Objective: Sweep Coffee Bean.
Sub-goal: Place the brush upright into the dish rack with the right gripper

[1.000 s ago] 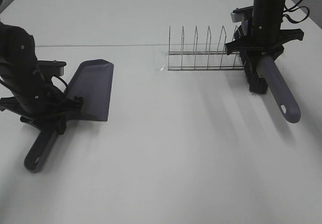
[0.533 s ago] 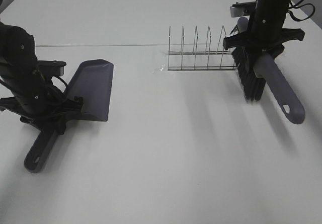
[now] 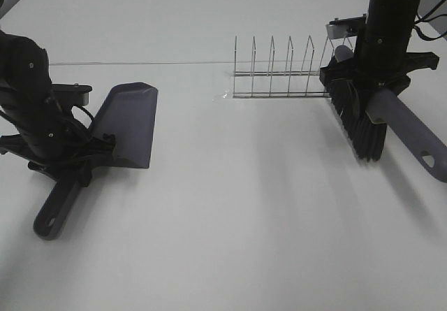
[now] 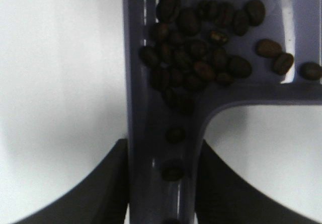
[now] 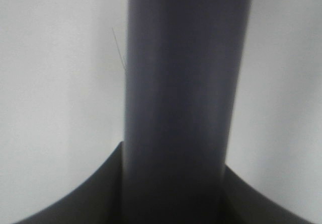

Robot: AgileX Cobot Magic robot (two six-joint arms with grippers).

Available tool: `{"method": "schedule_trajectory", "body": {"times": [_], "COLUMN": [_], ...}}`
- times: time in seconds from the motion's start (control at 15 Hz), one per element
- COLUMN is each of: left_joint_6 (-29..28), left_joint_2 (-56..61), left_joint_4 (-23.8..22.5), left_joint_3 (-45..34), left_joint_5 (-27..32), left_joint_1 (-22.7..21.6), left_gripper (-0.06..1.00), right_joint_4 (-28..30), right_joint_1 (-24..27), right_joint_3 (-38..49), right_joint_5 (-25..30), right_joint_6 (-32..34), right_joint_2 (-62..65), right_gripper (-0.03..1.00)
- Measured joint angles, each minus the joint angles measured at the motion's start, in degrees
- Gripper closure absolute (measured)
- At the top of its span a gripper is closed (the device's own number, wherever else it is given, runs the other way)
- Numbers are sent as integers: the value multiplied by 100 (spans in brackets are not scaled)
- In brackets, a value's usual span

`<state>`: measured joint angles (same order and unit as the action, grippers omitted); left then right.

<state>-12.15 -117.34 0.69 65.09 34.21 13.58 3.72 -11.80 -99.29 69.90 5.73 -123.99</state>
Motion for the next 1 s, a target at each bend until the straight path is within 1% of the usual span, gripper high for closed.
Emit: {"method": "schedule_trajectory", "body": {"times": [0.2,0.47,0.73,0.87,1.0], "left_joint_6": [0,0,0,0,0], "left_joint_2": [0,0,0,0,0], "left_joint_4": [0,0,0,0,0], "left_joint_3": [0,0,0,0,0], "left_joint_5": [0,0,0,0,-11], "left_joint_1": [0,0,0,0,0], "left_gripper": [59,59,59,59,59], "right_joint_4": [269,344,298,235,195], "right_joint_1": [0,23,166,172,172], "right_joint_3": [-92,-384,-401,-401,-424], "right_joint_5": [11,6,0,0,6], "right_joint_6": [-6,-6,-29,-223,-258], "right_joint_2": [-69,-395,-395,-395,-395], "right_gripper": [62,62,62,62,62]}}
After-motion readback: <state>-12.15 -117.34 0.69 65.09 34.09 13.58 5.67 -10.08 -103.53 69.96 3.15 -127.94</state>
